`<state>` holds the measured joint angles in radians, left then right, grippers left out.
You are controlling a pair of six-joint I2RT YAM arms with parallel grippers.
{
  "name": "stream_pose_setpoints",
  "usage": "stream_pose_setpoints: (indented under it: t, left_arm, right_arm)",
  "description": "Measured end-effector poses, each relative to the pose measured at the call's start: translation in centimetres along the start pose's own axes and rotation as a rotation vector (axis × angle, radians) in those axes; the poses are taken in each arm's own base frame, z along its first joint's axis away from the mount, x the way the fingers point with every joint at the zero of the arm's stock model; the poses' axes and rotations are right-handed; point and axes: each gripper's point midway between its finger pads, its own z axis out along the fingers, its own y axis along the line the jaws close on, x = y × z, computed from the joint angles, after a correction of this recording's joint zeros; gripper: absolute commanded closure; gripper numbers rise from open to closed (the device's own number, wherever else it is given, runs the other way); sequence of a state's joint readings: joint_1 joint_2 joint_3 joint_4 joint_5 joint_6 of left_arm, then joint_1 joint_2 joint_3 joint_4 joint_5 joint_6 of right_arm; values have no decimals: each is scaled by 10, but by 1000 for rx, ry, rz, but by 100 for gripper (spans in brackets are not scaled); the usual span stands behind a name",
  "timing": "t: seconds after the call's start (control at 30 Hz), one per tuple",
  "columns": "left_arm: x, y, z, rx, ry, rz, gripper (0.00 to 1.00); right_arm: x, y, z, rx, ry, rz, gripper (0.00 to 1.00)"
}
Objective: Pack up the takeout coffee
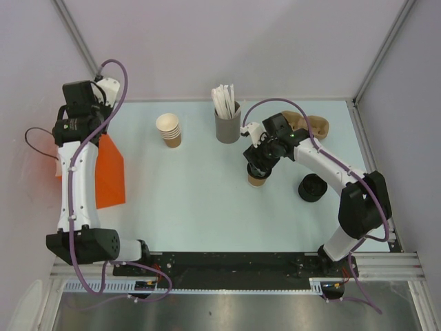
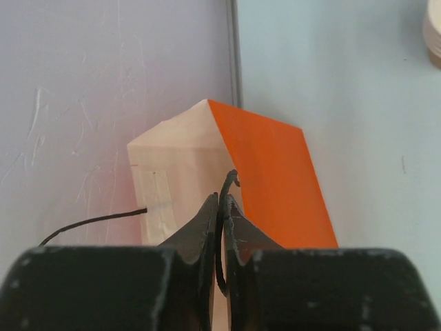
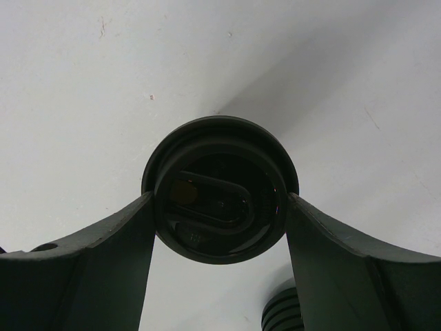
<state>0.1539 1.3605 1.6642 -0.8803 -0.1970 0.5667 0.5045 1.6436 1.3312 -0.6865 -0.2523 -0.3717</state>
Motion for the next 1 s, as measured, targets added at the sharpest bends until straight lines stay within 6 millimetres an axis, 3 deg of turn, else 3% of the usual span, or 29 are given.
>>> stream_pose_setpoints:
  t: [0.3, 0.67, 1.0]
  left_arm:
    - [-11, -30, -9, 150, -81, 9, 93]
    - [-38, -98, -56, 356, -239, 101, 95]
    - [-41, -150, -99, 525, -347, 186, 93]
  right_arm:
    - [0, 0, 0, 0, 0, 0, 39]
    - [-2, -2, -4, 7, -12, 1, 39]
    - [-1, -8, -6, 19, -15, 15, 39]
